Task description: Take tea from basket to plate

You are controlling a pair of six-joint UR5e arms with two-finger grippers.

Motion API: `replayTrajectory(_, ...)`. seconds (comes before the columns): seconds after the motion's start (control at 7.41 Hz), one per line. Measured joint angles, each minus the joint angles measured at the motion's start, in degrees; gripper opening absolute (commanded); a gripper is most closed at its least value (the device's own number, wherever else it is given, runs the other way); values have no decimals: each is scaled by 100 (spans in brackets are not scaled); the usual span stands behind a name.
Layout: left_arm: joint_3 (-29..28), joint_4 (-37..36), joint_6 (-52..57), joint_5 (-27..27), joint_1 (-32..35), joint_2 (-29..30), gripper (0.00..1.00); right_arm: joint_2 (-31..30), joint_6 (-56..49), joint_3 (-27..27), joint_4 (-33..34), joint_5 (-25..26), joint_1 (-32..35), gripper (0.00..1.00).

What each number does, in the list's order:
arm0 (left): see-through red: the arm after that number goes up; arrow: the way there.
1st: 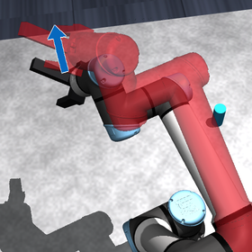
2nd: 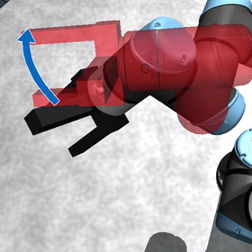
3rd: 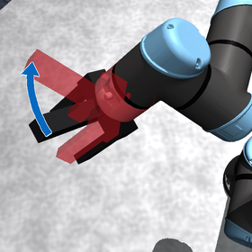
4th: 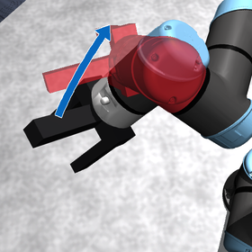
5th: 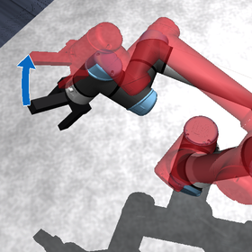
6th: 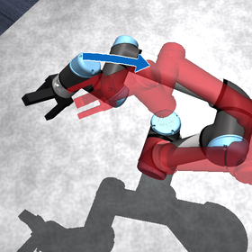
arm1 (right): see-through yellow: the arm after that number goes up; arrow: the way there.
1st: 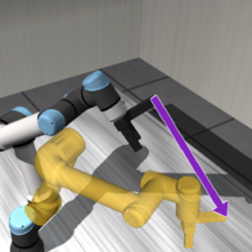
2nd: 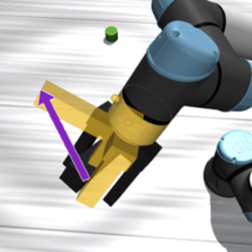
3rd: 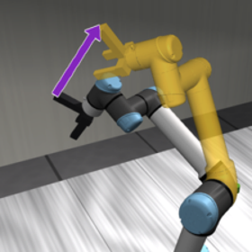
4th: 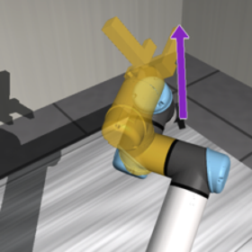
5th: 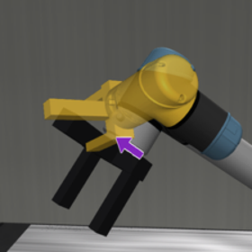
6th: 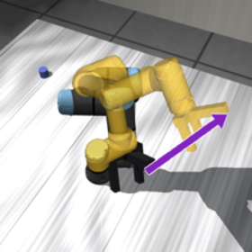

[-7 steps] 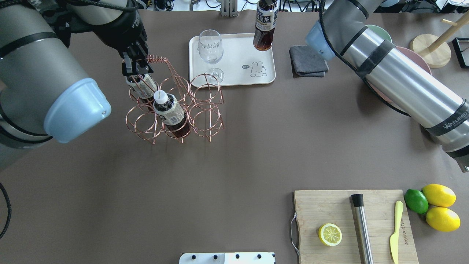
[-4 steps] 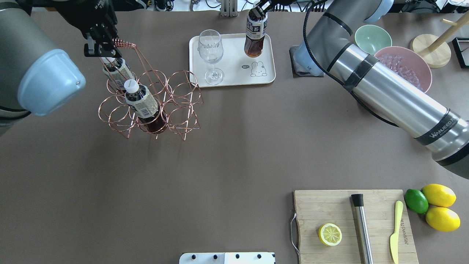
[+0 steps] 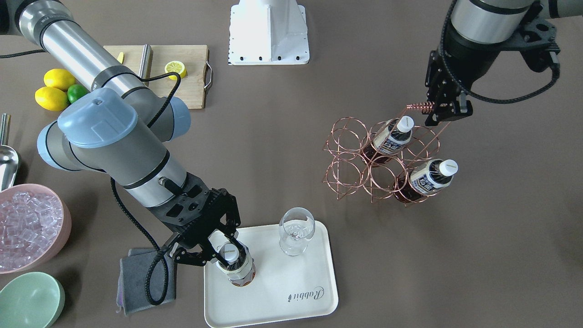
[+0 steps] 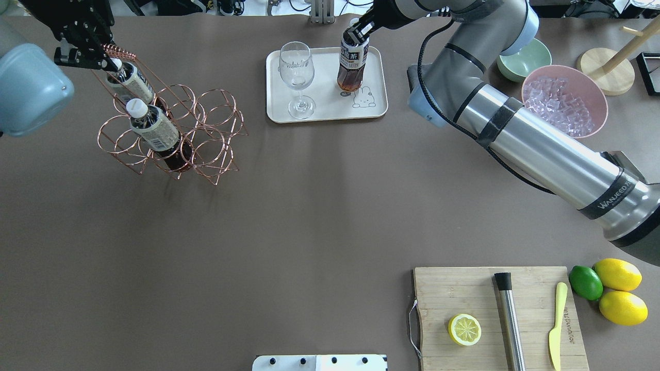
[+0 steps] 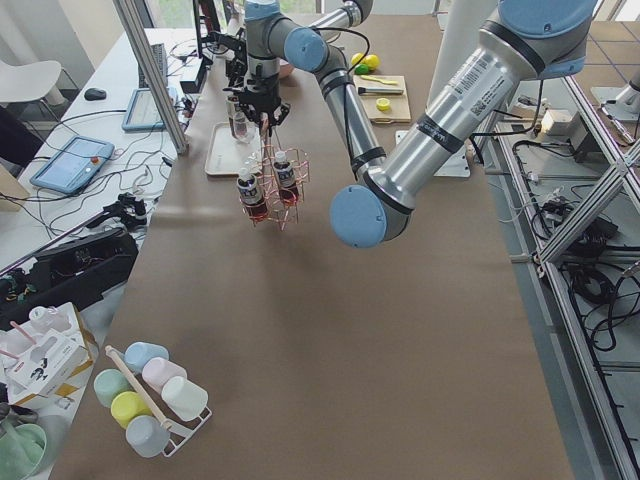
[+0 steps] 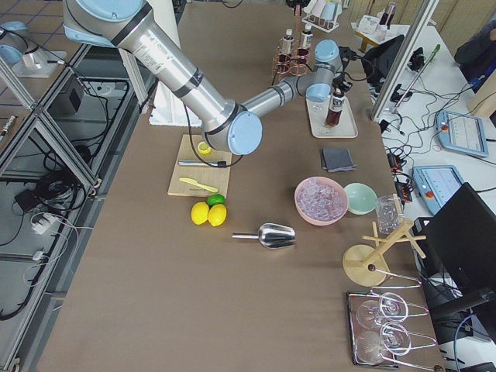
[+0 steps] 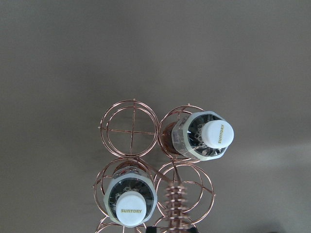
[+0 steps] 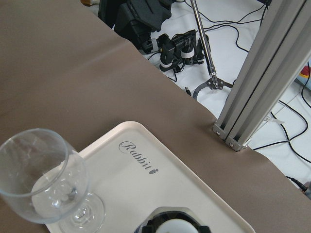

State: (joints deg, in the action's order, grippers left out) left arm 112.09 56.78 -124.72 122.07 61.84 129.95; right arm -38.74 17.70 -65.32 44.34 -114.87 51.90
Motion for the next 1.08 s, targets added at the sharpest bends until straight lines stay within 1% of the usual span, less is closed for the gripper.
replayTrajectory(0.27, -126, -111, 649, -34, 118, -167, 0, -56, 17, -2, -98, 26, -26, 0)
replayTrajectory(0.67, -472, -224, 1525, -64, 484, -237, 0, -83, 44, -19, -150, 27, -31, 0)
replayTrajectory(0.94, -693, -291, 1961, -153, 607, -296, 0, -133, 49, -30, -256, 33, -31, 0)
replayTrajectory(1.08, -748, -310, 2161, -258, 635, -358, 0, -149, 53, -36, -275, 30, -31, 16)
